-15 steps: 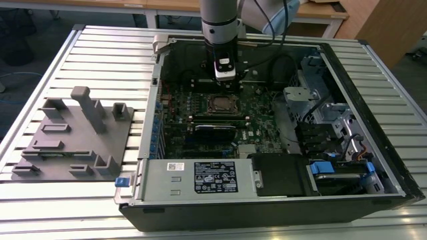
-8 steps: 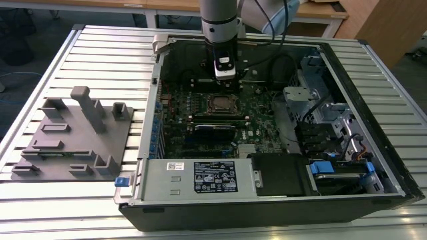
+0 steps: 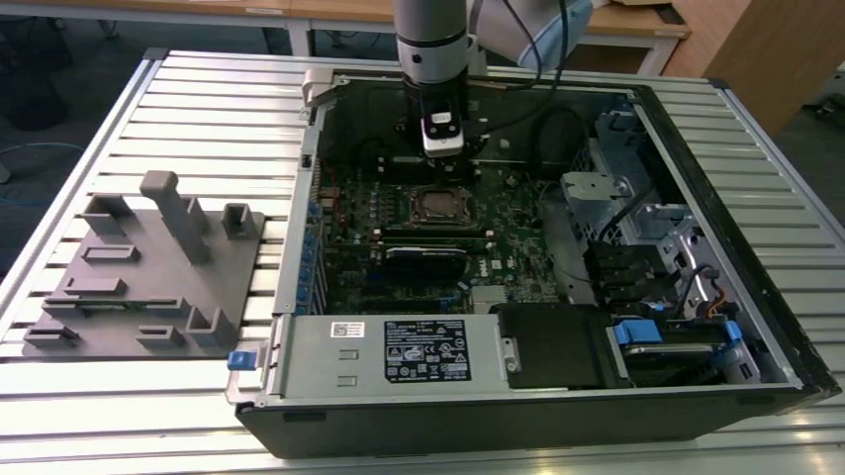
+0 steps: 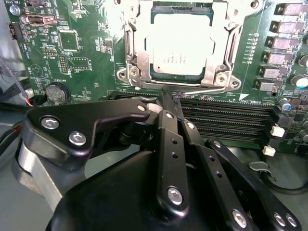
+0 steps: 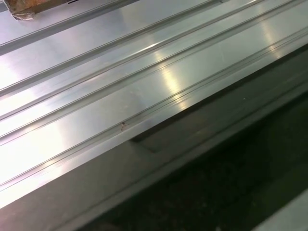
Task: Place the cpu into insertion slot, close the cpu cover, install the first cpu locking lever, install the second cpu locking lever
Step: 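Install the first cpu locking lever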
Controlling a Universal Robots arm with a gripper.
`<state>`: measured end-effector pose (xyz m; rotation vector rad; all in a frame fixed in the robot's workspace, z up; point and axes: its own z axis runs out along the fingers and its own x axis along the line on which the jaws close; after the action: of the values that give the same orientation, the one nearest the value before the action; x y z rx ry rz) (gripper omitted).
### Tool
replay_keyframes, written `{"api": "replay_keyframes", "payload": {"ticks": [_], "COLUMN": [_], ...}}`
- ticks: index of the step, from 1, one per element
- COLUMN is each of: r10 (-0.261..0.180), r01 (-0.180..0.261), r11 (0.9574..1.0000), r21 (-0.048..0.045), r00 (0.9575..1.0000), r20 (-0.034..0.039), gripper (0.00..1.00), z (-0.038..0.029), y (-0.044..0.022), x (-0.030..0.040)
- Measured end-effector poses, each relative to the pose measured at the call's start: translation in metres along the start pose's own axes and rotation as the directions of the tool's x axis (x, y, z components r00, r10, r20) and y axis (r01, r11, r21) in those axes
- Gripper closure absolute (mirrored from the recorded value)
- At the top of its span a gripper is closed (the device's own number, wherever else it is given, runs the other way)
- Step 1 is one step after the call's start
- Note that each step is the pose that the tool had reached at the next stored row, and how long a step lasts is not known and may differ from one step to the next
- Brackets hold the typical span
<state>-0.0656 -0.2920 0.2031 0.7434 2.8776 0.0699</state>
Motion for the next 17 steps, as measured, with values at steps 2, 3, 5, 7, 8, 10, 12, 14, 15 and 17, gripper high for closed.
{"api": "replay_keyframes", "payload": {"ticks": [2, 3, 5, 7, 8, 10, 12, 14, 15, 17], "r10": [0.000, 0.000, 0.000, 0.000, 0.000, 0.000, 0.000, 0.000, 0.000, 0.000], "r01": [0.000, 0.000, 0.000, 0.000, 0.000, 0.000, 0.000, 0.000, 0.000, 0.000], "r11": [1.0000, 1.0000, 1.0000, 1.0000, 1.0000, 1.0000, 1.0000, 1.0000, 1.0000, 1.0000], "r21": [-0.0004, -0.0004, -0.0004, -0.0004, -0.0005, -0.0004, -0.0002, -0.0004, -0.0003, -0.0002], "r00": [1.0000, 1.0000, 1.0000, 1.0000, 1.0000, 1.0000, 1.0000, 1.0000, 1.0000, 1.0000], "r20": [-0.0002, -0.0002, -0.0002, -0.0003, -0.0002, -0.0002, -0.0002, -0.0002, -0.0002, -0.0002], "gripper": [0.90, 0.90, 0.90, 0.90, 0.90, 0.90, 0.90, 0.90, 0.90, 0.90], "z": [0.0001, 0.0002, 0.0006, 0.0011, 0.0014, 0.0016, 0.0016, 0.0018, 0.0019, 0.0022], "y": [0.0001, 0.0001, 0.0000, 0.0002, 0.0005, 0.0008, 0.0009, 0.0010, 0.0011, 0.0014], "x": [0.0002, 0.0002, 0.0003, 0.0000, -0.0005, -0.0012, -0.0013, -0.0015, -0.0017, -0.0020]}}
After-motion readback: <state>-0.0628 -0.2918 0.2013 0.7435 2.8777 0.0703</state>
